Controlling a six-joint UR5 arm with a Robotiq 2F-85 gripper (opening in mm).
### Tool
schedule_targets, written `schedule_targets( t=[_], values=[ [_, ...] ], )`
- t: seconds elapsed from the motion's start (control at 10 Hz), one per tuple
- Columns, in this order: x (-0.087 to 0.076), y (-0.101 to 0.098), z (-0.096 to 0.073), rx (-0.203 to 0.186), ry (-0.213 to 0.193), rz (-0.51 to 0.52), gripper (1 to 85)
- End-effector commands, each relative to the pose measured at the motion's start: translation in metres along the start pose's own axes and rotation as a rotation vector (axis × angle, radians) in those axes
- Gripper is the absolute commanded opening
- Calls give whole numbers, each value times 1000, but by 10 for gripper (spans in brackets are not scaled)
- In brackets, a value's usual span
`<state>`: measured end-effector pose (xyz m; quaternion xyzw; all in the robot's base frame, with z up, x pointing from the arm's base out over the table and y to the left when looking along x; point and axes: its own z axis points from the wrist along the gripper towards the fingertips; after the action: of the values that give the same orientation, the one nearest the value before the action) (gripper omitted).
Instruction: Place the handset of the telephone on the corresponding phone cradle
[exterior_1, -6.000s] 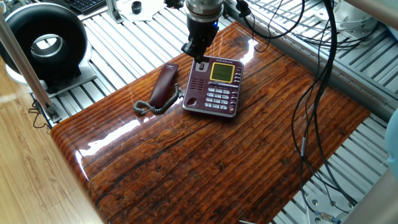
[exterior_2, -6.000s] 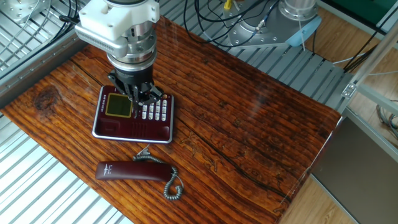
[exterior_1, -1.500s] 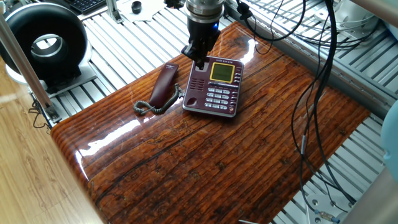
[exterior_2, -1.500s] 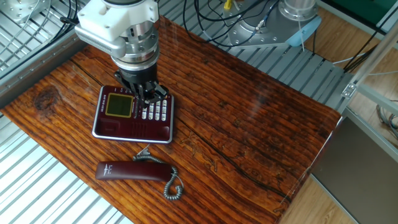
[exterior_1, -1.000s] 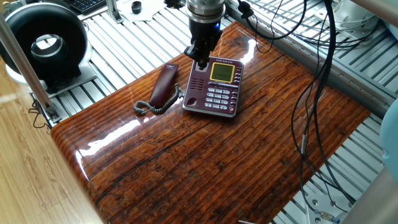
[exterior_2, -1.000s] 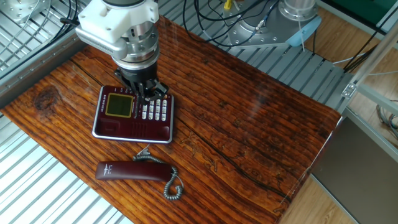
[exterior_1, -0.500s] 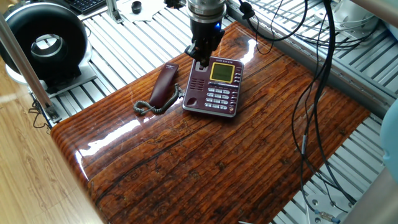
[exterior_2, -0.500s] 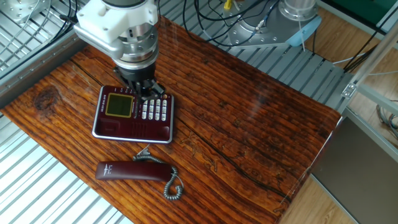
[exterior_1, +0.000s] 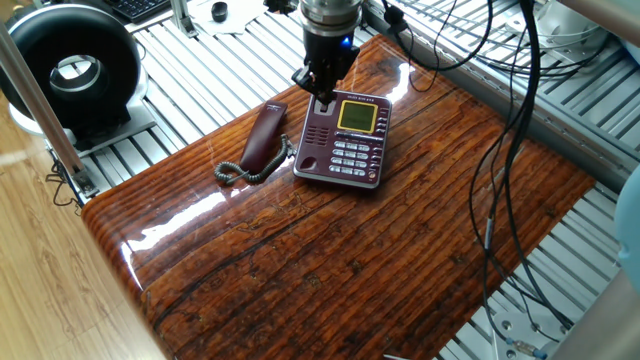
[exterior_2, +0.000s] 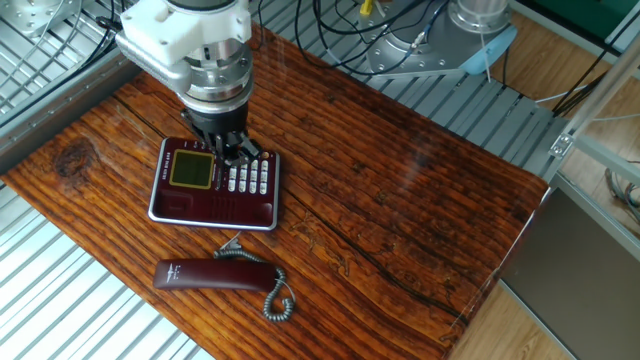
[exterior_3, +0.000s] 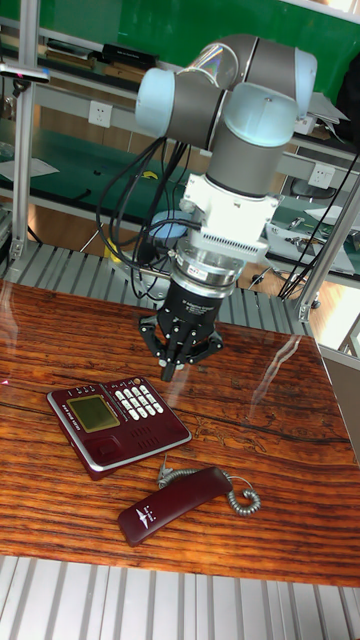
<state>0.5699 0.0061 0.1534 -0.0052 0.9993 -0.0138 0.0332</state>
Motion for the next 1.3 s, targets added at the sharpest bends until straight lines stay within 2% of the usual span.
schedule_targets(
  t=[0.0,0.1,0.3,0.5,0.6,0.7,0.8,0.9,1.0,1.1,1.2],
  values=[
    [0,10,7,-32,54,15,390],
    [-7,12,11,-21,74,17,397],
    [-35,21,17,-10,76,28,400],
    [-66,41,23,-35,74,-32,400],
    [-79,37,24,-6,85,-192,400],
    [-88,37,19,-12,109,-370,393],
    [-85,57,11,-89,157,-476,393],
    [-85,59,8,-103,181,-589,393],
    [-92,74,13,-173,157,-730,397],
    [-98,89,18,-245,115,-855,427],
    [-103,75,25,-198,116,-949,430]
  ],
)
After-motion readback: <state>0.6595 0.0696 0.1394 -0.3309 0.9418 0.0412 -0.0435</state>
